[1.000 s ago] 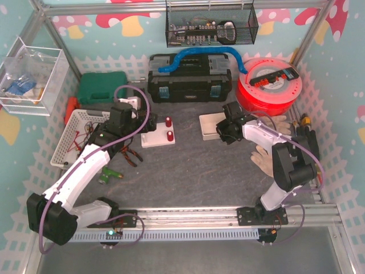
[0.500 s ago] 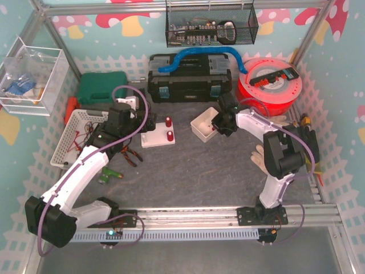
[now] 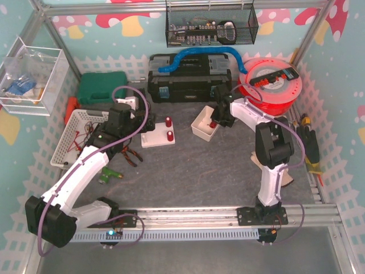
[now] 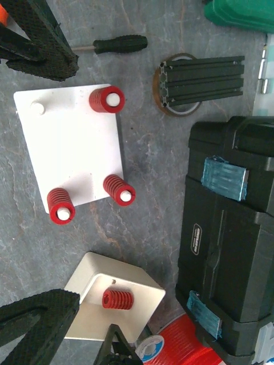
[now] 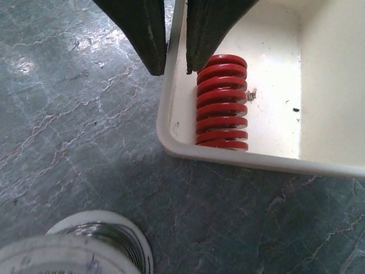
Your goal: Install the large spring
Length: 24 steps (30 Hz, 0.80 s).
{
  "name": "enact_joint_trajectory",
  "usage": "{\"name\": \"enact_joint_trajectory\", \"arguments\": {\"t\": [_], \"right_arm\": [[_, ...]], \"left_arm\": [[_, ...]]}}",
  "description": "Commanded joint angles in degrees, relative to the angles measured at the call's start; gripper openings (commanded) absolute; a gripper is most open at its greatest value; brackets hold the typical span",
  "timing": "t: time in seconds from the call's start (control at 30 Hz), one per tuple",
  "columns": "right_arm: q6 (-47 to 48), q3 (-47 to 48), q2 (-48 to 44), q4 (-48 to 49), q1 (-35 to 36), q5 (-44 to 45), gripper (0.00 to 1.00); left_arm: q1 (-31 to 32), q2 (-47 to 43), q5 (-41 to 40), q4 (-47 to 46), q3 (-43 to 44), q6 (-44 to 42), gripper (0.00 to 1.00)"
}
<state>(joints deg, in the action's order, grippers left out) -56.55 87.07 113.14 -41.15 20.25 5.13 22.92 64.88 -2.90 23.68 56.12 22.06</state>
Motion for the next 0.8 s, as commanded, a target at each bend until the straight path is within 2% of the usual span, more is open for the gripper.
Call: {"name": "enact_joint_trajectory", "arguments": {"t": [0.0,0.13,0.27,0.4,0.77], "right_arm": [[3.53,3.58,1.56,-4.24,-0.04,3.72,0.17],[3.71,7.68,2.59,-7.12,-0.04,4.00,0.29],[3.83,12.50,1.57,-8.43,0.41,2.89,0.35],[1.77,14.88,1.10,-8.20,1.80,2.40,0.37],[-2.12,21.81,9.89,-12.86,4.44,5.46,0.45]], "left_arm": [[0.20,0.06,-1.14,-0.57,0.02,-0.87,0.99],[0.20,0.08,-1.36,-0.56,0.00,-1.34,0.99],[0.20,-0.19,-1.59,-0.57,-0.12,-1.64,0.99],[0.40,-0.19,-0.69,-0.64,-0.48,-1.02,0.99],[0.72,-1.43,-1.50,-0.45,-0.82,-1.70,0.99]]}}
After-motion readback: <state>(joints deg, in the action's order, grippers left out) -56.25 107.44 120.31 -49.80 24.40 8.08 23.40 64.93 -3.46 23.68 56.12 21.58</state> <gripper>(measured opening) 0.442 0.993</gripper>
